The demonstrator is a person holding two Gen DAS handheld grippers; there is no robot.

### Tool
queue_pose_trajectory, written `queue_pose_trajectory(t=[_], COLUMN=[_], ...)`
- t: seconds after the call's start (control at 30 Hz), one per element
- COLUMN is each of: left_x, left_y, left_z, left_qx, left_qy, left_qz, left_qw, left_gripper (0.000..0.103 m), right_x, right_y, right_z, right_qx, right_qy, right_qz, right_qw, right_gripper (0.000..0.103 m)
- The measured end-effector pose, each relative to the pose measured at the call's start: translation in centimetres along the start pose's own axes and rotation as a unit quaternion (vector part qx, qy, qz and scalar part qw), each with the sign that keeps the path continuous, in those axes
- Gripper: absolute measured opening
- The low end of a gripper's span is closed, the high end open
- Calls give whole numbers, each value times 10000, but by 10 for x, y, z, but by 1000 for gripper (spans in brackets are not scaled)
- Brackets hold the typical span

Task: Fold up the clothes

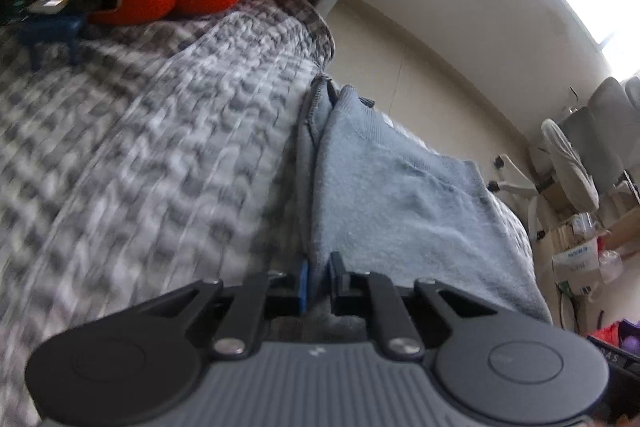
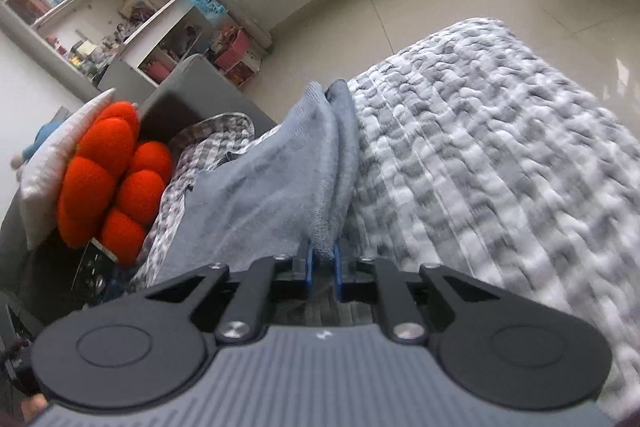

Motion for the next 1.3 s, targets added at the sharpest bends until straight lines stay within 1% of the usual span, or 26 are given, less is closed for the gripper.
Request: queue_pose_trajectory(t=[0.13,0.27,0.37,0.43,0.47,0.5,0.53,0.6,0.63,0.67,0.7,0.73,0.8,0.83,0.87,0.97,1.0,1.07,1.17,1.2,1.23,1.3], left_x=[42,91,117,127,128,127,124,114,108,100,91,79,59,49,40,14,7,-6,-9,-6,-4,-3], left_y=[40,66,66,58,54,50,48,54,59,65,69,71,68,63,55,20,8,-13,-37,-40,-42,-44], left_z=[13,26,39,50,55,61,65,70,71,70,69,65,49,38,26,-5,-11,-19,-10,-9,-7,-12], left_qx=[-5,-188,-385,-552,-577,-542,-529,-498,-487,-486,-481,-470,-296,-157,-37,150,140,-16,-220,-228,-236,-127], left_qy=[-101,-487,-675,-695,-646,-555,-473,-391,-388,-409,-425,-437,-512,-612,-749,-1006,-1090,-1261,-1263,-1286,-1308,-1425], left_qz=[236,385,533,651,721,797,831,759,655,494,328,158,-34,-110,-144,124,185,193,223,240,257,217], left_qw=[9997,9979,9956,9939,9936,9938,9940,9951,9959,9968,9974,9978,9982,9979,9971,9947,9938,9918,9915,9911,9908,9895], left_gripper=[10,10,10,10,10,14,22,27,27,28,30,30,31,34,34,34,34,34,34,33,33,33], right_x=[37,75,97,108,112,114,116,115,113,108,100,93,74,61,50,15,5,-11,-12,-11,-10,-9], right_y=[44,74,82,77,72,68,64,63,62,63,64,64,62,55,48,11,-2,-26,-42,-46,-50,-55], right_z=[1,0,2,2,1,-1,-2,1,2,4,5,7,12,17,21,39,42,42,28,23,18,16], right_qx=[-49,48,221,355,436,525,619,825,906,927,934,940,897,763,590,223,144,80,-6,-15,41,112], right_qy=[43,59,153,211,210,225,273,522,642,757,884,1011,1247,1367,1470,1789,1902,2033,1984,1964,1959,2087], right_qz=[93,238,412,602,718,833,923,985,992,921,797,672,400,275,189,113,124,160,85,89,185,272], right_qw=[9999,9997,9988,9973,9962,9949,9934,9903,9889,9885,9885,9881,9873,9873,9872,9835,9816,9790,9801,9805,9804,9775], right_gripper=[12,12,12,13,14,15,17,24,29,35,37,37,37,37,37,37,37,37,37,37,37,37])
Point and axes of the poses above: each gripper's, at about its wrist camera, not at the fingertips, and y roughly against the way its jaws point, z to its left, x to its underside, the point moved 3 cm from there along -y, roughly the way its jaws point, and after that the axes turned 11 degrees about y, right-handed, at the moved point
